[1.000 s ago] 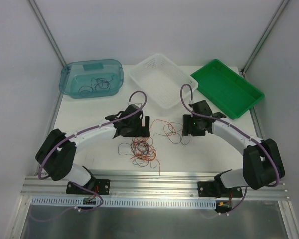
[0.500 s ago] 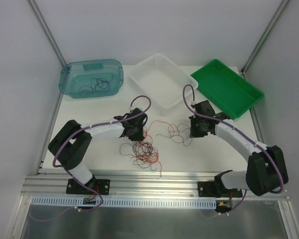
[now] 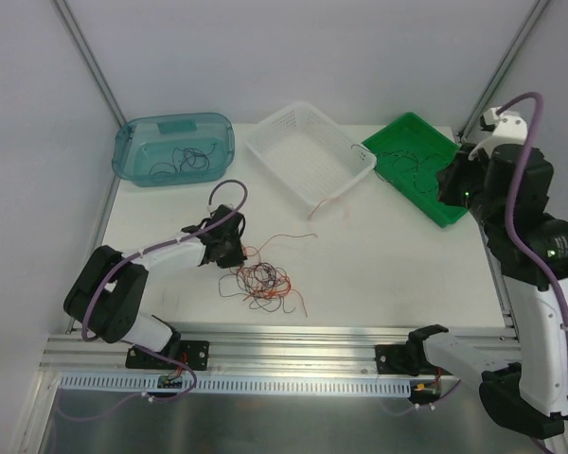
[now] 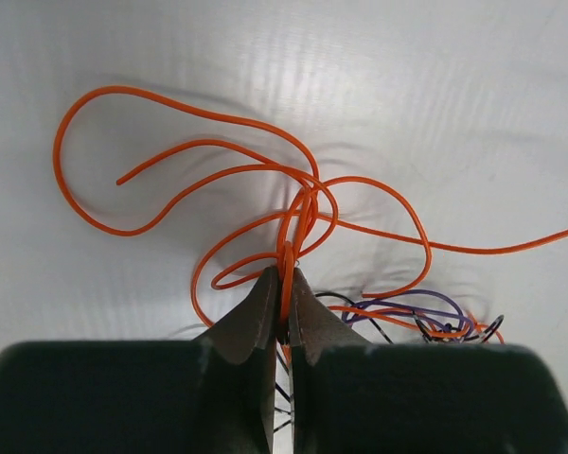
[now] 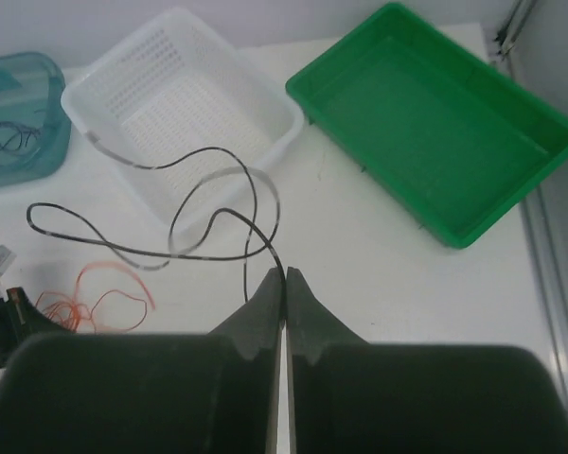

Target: Untangle the cables

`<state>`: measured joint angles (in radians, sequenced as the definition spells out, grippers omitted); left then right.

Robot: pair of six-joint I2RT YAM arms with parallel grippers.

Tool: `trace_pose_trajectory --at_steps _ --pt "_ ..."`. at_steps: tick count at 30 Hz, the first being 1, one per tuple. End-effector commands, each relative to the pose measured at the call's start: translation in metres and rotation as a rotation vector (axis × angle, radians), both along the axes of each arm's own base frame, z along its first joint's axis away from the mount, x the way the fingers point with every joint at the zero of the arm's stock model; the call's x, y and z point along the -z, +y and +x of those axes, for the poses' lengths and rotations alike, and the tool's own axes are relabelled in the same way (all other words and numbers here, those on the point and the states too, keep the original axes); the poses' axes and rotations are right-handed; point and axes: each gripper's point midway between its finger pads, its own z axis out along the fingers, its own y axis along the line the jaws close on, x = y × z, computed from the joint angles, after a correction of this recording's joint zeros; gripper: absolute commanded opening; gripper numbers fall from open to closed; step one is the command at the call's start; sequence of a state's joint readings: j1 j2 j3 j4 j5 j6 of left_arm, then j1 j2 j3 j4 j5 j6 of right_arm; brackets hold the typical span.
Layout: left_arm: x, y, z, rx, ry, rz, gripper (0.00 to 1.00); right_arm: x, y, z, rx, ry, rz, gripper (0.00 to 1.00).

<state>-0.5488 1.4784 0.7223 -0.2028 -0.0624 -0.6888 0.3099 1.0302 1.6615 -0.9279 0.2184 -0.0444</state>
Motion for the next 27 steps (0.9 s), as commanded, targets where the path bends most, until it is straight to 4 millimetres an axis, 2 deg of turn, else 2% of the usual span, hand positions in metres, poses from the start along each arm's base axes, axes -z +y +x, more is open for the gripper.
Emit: trace_pose_trajectory --at_steps 1,4,7,9,11,12,14,15,16,17,18,19,20,21,22,23,24,26,27 --pt "0.007 0.028 -0.017 -0.017 0.035 0.057 0.0 -0.021 -0.03 -0.008 0.096 -0.022 -0.094 0.01" --pt "0.015 0.043 -0.021 -0.059 0.061 0.064 0.0 -0.044 -0.046 -0.007 0.162 -0.089 -0.116 0.01" --pt "0.02 0.053 -0.024 -0.11 0.09 0.042 0.0 -0.056 -0.065 -0.005 0.243 -0.128 -0.148 0.01" --pt "0.018 0.052 -0.023 -0.107 0.084 0.024 0.0 -0.057 -0.072 -0.001 0.273 -0.13 -0.152 0.01" --pt "0.008 0.047 -0.017 -0.092 0.059 -0.004 0.0 -0.05 -0.07 0.014 0.267 -0.119 -0.144 0.01" --pt "0.003 0.04 -0.017 -0.07 0.055 -0.035 0.04 -0.046 -0.072 0.02 0.28 -0.114 -0.138 0.01" --pt "-0.017 0.03 -0.009 -0.046 0.006 -0.087 0.13 -0.029 -0.07 0.043 0.278 -0.09 -0.114 0.01" --pt "-0.026 0.026 -0.006 -0.036 -0.015 -0.11 0.26 -0.023 -0.076 0.05 0.301 -0.081 -0.112 0.01" --pt "-0.044 0.02 -0.002 -0.02 -0.058 -0.152 0.34 -0.022 -0.08 0.062 0.324 -0.099 -0.103 0.01" --pt "-0.055 0.017 0.0 -0.011 -0.081 -0.172 0.41 -0.013 -0.084 0.074 0.343 -0.085 -0.093 0.01" --pt "-0.065 0.015 0.001 -0.002 -0.104 -0.188 0.56 0.003 -0.089 0.083 0.362 -0.057 -0.09 0.01" --pt "-0.086 0.011 0.003 0.018 -0.149 -0.224 0.62 0.003 -0.101 0.094 0.403 -0.08 -0.075 0.01" --pt "-0.096 0.009 0.004 0.026 -0.172 -0.237 0.68 0.016 -0.102 0.108 0.407 -0.057 -0.075 0.01" --pt "-0.114 0.007 0.005 0.044 -0.219 -0.257 0.81 0.024 -0.12 0.113 0.464 -0.049 -0.065 0.01" --pt "-0.122 0.006 0.003 0.059 -0.231 -0.268 0.87 0.022 -0.125 0.124 0.477 -0.074 -0.048 0.01" --pt "-0.128 0.007 0.001 0.079 -0.245 -0.268 0.93 0.038 -0.136 0.139 0.51 -0.044 -0.028 0.01" --pt "-0.139 0.007 0.0 0.095 -0.276 -0.275 0.99 0.04 -0.14 0.15 0.52 -0.056 -0.017 0.01" --pt "-0.146 0.007 -0.006 0.139 -0.298 -0.269 0.99 0.053 -0.147 0.169 0.527 -0.04 -0.004 0.01" --pt "-0.154 0.009 -0.008 0.156 -0.327 -0.27 0.99 0.067 -0.154 0.187 0.531 -0.017 -0.009 0.01"
